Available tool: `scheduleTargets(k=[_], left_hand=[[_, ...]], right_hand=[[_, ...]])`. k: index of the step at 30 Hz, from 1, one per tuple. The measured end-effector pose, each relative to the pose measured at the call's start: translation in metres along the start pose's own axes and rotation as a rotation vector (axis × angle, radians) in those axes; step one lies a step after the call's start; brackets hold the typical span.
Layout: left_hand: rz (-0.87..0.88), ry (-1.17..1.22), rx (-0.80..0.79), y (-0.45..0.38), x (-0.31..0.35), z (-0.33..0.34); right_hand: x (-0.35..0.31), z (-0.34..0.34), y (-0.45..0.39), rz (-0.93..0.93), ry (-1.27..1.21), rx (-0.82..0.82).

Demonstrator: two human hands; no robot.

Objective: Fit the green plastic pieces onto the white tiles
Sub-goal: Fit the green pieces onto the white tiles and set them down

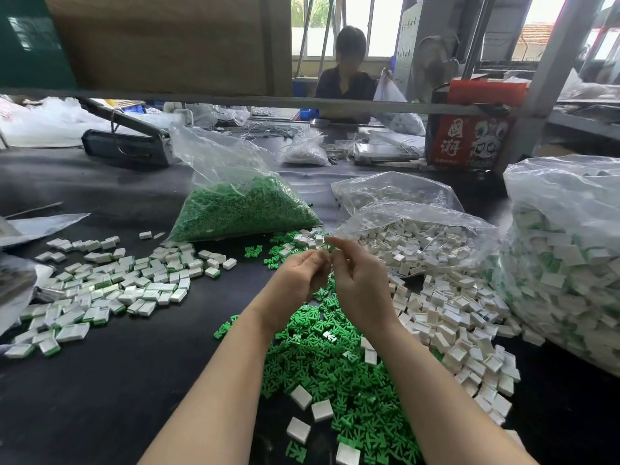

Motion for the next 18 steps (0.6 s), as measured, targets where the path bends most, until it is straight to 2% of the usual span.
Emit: scheduleTargets(k=[5, 10, 15, 18], left_hand=[[0.040, 0.054, -0.008, 0.000, 0.000, 0.008], [0.042, 0.118, 0.109, -0.005, -0.007, 0.008], [0.072, 0.053, 0.230, -0.004, -0.009, 0.010], [0.080, 0.023, 0.236, -0.004, -0.008, 0.010]], right_hand=[[0.001, 0.006, 0.001, 0.075, -0.112, -0.049], [-0.001, 0.010, 0.005, 0.108, -0.168, -0.036], [0.000, 0.012, 0.007, 0.126, -0.225, -0.015], [0.002, 0.014, 0.008, 0.128, -0.252, -0.011]])
Point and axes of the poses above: each hand's wrist, its own y-axis away from the middle knuckle, its own z-axis out of the palm, x = y × z, the point moved 5 cm from there along -y, towards the middle knuckle, and after that the axes turned 3 degrees about -z, right-handed, at the moved point
